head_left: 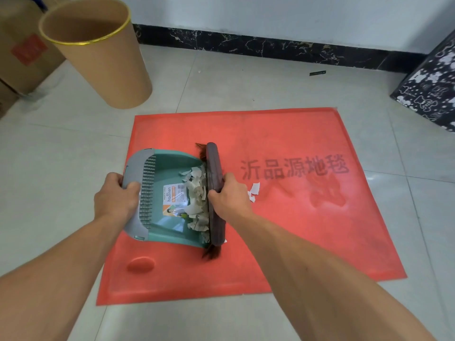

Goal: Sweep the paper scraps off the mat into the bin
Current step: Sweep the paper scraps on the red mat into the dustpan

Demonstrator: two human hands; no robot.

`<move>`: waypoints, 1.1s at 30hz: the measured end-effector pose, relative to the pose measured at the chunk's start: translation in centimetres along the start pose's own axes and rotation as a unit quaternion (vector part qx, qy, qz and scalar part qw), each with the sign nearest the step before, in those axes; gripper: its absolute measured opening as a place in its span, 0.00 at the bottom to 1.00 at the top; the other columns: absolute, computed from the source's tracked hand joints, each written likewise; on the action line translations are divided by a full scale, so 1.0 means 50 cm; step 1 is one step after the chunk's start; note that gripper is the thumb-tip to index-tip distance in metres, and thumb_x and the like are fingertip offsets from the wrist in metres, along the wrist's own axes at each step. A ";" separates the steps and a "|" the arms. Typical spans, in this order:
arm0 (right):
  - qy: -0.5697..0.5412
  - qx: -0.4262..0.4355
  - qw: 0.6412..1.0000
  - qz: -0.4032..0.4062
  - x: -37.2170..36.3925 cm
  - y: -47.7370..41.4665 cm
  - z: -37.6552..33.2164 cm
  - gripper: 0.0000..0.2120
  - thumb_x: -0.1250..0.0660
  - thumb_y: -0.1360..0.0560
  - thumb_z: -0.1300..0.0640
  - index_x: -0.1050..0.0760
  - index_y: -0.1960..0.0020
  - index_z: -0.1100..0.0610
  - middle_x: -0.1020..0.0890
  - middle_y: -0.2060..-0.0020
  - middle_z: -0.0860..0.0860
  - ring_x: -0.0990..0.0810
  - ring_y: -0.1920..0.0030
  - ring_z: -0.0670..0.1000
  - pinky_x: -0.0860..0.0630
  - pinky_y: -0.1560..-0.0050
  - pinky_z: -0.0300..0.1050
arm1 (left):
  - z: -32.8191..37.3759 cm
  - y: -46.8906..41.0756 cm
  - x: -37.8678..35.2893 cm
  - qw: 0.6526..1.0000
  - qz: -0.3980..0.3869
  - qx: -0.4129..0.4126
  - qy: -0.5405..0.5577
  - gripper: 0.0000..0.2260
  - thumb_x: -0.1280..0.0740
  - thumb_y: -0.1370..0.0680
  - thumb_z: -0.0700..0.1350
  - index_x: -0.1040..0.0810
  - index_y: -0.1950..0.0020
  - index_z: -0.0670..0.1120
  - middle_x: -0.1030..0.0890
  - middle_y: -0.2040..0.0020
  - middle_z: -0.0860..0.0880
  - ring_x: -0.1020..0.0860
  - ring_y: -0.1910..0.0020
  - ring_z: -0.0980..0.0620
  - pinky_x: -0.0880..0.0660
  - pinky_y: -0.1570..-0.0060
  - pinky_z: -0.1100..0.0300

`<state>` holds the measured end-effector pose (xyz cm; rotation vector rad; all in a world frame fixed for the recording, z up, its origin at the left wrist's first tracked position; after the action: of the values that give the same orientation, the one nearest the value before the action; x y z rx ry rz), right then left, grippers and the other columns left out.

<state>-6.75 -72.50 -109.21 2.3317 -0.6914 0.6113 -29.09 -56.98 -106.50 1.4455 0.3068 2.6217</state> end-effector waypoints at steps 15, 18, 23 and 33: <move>0.011 0.017 0.999 0.042 0.089 0.006 -0.035 0.12 0.36 0.28 0.53 0.29 0.47 0.58 0.24 0.55 0.55 0.24 0.58 0.59 0.28 0.62 0.47 | -0.046 0.000 -0.018 0.995 -0.055 0.080 -0.021 0.13 0.39 0.24 0.45 0.27 0.42 0.40 0.22 0.49 0.40 0.24 0.54 0.39 0.27 0.58 0.51; 0.043 0.023 0.995 0.081 0.143 0.003 -0.029 0.10 0.37 0.28 0.54 0.32 0.50 0.57 0.24 0.56 0.57 0.24 0.56 0.61 0.27 0.58 0.49 | -0.064 0.017 -0.031 0.992 -0.062 0.105 0.031 0.14 0.39 0.24 0.44 0.26 0.41 0.40 0.22 0.49 0.41 0.24 0.52 0.39 0.26 0.54 0.50; 0.079 0.007 0.990 0.119 0.211 0.003 0.005 0.10 0.37 0.26 0.55 0.35 0.49 0.58 0.24 0.55 0.59 0.23 0.55 0.63 0.25 0.57 0.52 | -0.069 0.042 -0.050 0.976 -0.095 0.130 0.147 0.08 0.39 0.24 0.40 0.26 0.46 0.43 0.20 0.50 0.41 0.22 0.51 0.40 0.22 0.46 0.44; 0.101 -0.013 0.988 0.114 0.239 0.010 0.064 0.10 0.38 0.25 0.57 0.34 0.47 0.59 0.26 0.57 0.56 0.26 0.59 0.60 0.31 0.62 0.47 | -0.030 0.095 -0.089 0.944 -0.164 0.124 0.258 0.14 0.44 0.24 0.33 0.25 0.44 0.44 0.19 0.49 0.44 0.21 0.49 0.42 0.24 0.43 0.45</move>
<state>2.75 -78.78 -104.39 2.1437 -0.8691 0.9208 -28.07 -62.73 -109.79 0.6430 0.8748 2.6924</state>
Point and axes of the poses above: each hand's wrist, its own y-axis away from the middle knuckle, its own x-axis out of the back of the hand, z = x × y, the point moved 8 cm from there along -y, towards the middle knuckle
